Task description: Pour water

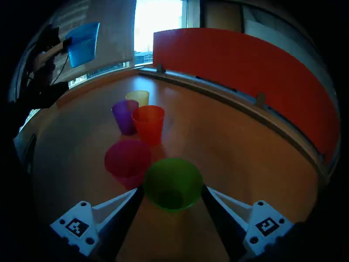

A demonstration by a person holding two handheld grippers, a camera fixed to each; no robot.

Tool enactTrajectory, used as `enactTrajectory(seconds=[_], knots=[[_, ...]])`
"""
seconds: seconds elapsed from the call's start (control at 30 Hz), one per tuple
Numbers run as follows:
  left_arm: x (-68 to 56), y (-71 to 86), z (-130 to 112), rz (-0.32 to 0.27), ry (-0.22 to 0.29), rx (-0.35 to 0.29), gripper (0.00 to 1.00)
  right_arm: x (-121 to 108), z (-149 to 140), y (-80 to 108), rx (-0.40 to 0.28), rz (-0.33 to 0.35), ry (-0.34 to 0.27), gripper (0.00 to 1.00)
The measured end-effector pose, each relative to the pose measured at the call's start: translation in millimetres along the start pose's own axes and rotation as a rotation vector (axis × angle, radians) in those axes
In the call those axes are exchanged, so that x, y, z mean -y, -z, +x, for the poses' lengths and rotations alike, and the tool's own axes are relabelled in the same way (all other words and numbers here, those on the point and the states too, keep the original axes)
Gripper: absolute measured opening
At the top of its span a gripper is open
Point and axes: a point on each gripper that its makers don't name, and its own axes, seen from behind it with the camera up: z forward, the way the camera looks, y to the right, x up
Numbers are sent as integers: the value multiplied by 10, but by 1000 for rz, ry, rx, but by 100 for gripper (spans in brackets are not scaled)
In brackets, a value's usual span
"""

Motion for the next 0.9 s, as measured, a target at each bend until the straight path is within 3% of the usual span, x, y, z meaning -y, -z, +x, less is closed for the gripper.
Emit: enactTrajectory(seconds=[0.43,0.6,0.9], knots=[[51,-4,-23,5,12,0,85,-22,28,-85,-2,-6,7,100],[48,-9,-33,4,14,0,84,-44,-4,-78,7,-9,4,93],[42,-7,-61,0,9,6,84,-61,4,-61,8,-15,15,92]])
